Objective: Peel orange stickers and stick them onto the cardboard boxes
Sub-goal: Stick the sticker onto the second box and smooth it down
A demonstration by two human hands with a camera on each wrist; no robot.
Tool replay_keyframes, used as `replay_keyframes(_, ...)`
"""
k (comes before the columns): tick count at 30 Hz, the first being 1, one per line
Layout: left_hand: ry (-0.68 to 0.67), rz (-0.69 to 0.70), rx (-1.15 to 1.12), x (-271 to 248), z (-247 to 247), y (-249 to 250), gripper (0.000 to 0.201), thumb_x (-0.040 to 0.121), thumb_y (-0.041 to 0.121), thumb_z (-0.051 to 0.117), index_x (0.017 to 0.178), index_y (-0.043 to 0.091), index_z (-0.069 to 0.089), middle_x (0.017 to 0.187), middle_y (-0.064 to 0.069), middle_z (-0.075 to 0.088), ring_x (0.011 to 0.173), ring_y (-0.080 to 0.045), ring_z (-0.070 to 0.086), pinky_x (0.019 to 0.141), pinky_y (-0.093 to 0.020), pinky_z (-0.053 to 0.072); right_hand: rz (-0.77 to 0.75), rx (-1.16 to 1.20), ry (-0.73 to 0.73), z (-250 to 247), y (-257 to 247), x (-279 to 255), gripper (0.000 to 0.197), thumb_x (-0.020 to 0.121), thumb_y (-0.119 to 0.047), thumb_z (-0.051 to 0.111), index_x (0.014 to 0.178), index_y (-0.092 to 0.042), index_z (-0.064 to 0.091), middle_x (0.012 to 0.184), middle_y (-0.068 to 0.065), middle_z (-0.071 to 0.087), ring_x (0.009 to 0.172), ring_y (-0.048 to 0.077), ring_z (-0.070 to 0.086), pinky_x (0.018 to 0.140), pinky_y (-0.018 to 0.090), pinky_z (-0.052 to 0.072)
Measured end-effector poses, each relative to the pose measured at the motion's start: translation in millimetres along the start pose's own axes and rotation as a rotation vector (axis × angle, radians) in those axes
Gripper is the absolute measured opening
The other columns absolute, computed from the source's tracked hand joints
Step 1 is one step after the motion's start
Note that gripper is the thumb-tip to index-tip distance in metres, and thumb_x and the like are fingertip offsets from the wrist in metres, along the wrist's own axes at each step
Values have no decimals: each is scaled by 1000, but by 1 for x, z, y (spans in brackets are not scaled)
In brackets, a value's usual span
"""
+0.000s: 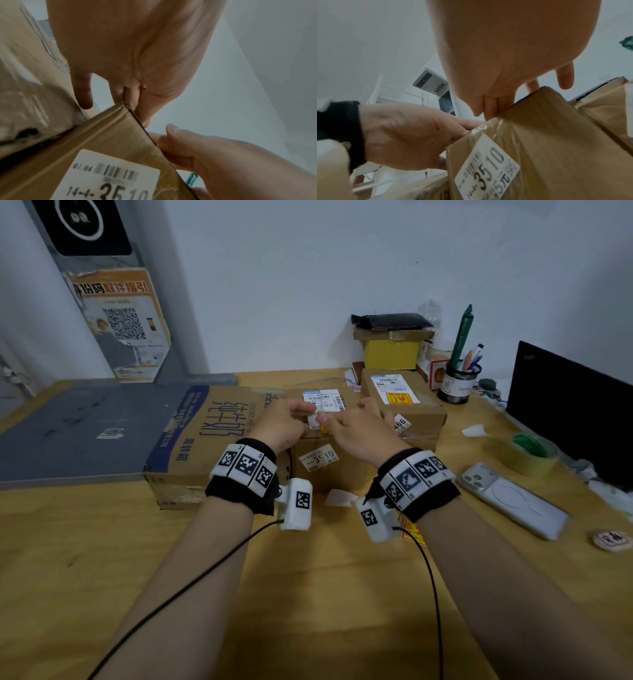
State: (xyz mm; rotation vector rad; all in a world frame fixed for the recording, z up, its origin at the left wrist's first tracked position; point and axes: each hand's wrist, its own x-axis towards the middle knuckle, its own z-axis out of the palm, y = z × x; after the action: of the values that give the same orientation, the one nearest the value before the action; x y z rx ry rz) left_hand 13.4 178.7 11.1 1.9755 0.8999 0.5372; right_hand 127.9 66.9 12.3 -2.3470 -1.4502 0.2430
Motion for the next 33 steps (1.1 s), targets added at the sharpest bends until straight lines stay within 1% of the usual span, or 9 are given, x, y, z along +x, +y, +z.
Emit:
replay_keyframes(2, 0, -8, -13, 1, 0, -1, 47, 91, -9, 60, 131, 14, 64, 133, -2, 65, 123, -17, 59, 96, -27, 49, 8, -9, -1, 1, 1, 1, 48, 107, -53, 26, 140, -43, 60, 146, 4, 57, 152, 29, 18, 116, 56, 14)
replay_keyframes(4, 0, -15, -33, 3, 1, -2, 46, 89, -10, 60, 129, 12, 65, 131, -4, 66, 122, -19, 60, 101, -32, 51, -3, -21, 10, 2, 3, -2, 50, 107, -54, 26, 134, -39, 65, 139, 3, 61, 151, 28, 20, 115, 55, 15)
replay_keyframes(8, 3, -24, -50, 6, 2, -4, 46, 87, -14, 60, 125, 10, 67, 130, -9, 67, 121, -21, 62, 105, -36, 50, -25, -15, 46, 4, 11, -9, 50, 106, -57, 34, 95, -33, 77, 117, -2, 69, 144, 22, 28, 112, 51, 18)
replay_keyframes(9, 4, -26, -51, 6, 2, -4, 46, 86, -14, 60, 125, 10, 67, 130, -9, 67, 121, -21, 62, 105, -36, 51, -27, -16, 56, 5, 12, -10, 50, 105, -57, 35, 94, -33, 78, 113, -4, 69, 142, 21, 29, 111, 51, 19)
replay_keyframes(12, 14, -24, -46, 6, 4, -3, 46, 87, -14, 58, 124, 11, 67, 129, -6, 67, 120, -20, 62, 98, -30, 53, -20, -38, 56, 6, 11, -7, 47, 105, -57, 31, 116, -43, 75, 122, -5, 68, 142, 20, 28, 111, 51, 19)
replay_keyframes(16, 18, -23, -23, 5, 5, -2, 46, 90, -11, 57, 128, 14, 66, 128, 0, 66, 109, -14, 60, 73, -15, 48, 19, -54, 38, 4, 5, -2, 46, 107, -52, 26, 141, -48, 57, 142, -1, 59, 146, 24, 24, 114, 54, 18)
replay_keyframes(19, 24, -24, -29, 7, 5, -4, 47, 88, -13, 57, 127, 13, 66, 130, -3, 66, 114, -16, 61, 82, -21, 50, 22, -102, 52, 4, 2, -5, 46, 108, -51, 27, 137, -45, 61, 140, 1, 60, 148, 26, 23, 114, 53, 17)
replay_keyframes(24, 28, -38, -48, 10, 7, -6, 46, 87, -14, 56, 121, 15, 69, 130, -6, 67, 120, -21, 63, 102, -35, 53, 26, -126, 91, 4, 7, -17, 52, 106, -56, 29, 108, -37, 78, 121, -4, 66, 145, 21, 26, 114, 53, 17)
replay_keyframes(33, 42, -25, -47, 7, 8, -5, 44, 91, -11, 55, 125, 14, 67, 132, -6, 66, 117, -19, 62, 86, -22, 49, 76, -77, 100, 9, 5, -4, 51, 107, -55, 26, 123, -39, 71, 128, -1, 65, 145, 24, 27, 115, 57, 17)
